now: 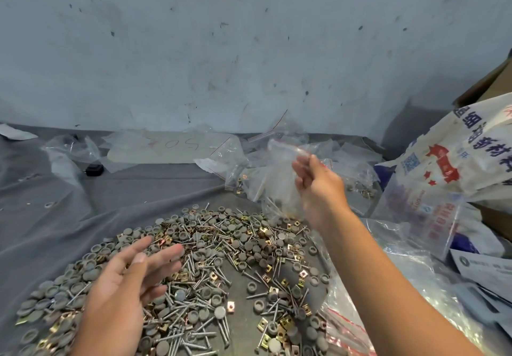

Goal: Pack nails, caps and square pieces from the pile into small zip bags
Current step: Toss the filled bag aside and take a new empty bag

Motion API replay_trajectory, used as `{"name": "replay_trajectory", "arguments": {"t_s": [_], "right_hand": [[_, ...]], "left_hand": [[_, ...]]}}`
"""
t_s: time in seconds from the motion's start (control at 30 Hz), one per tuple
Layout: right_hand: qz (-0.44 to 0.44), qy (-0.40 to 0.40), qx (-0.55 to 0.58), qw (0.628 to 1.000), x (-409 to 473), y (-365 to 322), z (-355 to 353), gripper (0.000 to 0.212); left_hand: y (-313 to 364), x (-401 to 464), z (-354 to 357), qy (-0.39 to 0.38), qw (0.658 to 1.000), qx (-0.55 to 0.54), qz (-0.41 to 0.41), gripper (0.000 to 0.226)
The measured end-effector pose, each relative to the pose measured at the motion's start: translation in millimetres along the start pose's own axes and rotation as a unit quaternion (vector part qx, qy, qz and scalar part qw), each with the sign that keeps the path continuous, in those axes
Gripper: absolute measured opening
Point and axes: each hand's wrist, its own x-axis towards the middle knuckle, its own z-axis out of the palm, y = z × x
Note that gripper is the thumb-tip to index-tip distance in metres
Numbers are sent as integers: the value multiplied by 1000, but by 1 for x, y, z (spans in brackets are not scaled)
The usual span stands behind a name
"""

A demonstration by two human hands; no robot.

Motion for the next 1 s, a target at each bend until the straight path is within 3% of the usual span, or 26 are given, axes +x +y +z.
{"name": "replay_trajectory", "arguments": {"t_s": [0.1,0.17,0.3,0.47,0.5,0.53,0.6,0.63,0.67,0.73,0.83,0.9,0.97,1.0], "right_hand": [[-10,18,110,994,31,-14,9,25],[-11,17,93,995,44,-16,-3,36],[29,11,-153,988,38,-6,-50,54],[-37,7,-390,920,-19,4,-132,31],[-54,-15,-471,881,-37,4,-151,28],[-65,-43,-571,817,-55,5,-168,31],[-73,-98,-738,664,-85,12,-200,61],[-71,-108,-783,608,-97,18,-210,71],[-72,-106,-803,582,-105,23,-216,73],[-110,-84,-792,595,-110,29,-220,56],[-152,-32,-740,655,-109,23,-208,25],[-171,3,-696,697,-106,12,-196,27],[-179,16,-615,768,-110,-3,-173,38],[-167,4,-542,824,-112,-10,-157,37]], "left_hand": [[1,0,0,6,1000,-4,-12,25],[1,0,0,8,1000,0,-13,25],[1,-1,4,8,999,33,4,24],[-3,-6,9,3,998,63,8,24],[-4,-7,9,0,998,66,9,24],[-4,-8,9,-3,998,70,10,24],[-5,-8,9,-9,997,73,13,24],[-5,-8,9,-9,997,73,13,24],[-5,-8,10,-8,997,72,12,24],[-6,-10,11,-6,997,75,8,25],[-7,-13,13,-7,997,81,6,25],[-6,-15,14,-9,997,83,6,25],[-6,-17,18,-18,995,97,8,25],[-6,-18,21,-27,993,110,12,25]]}}
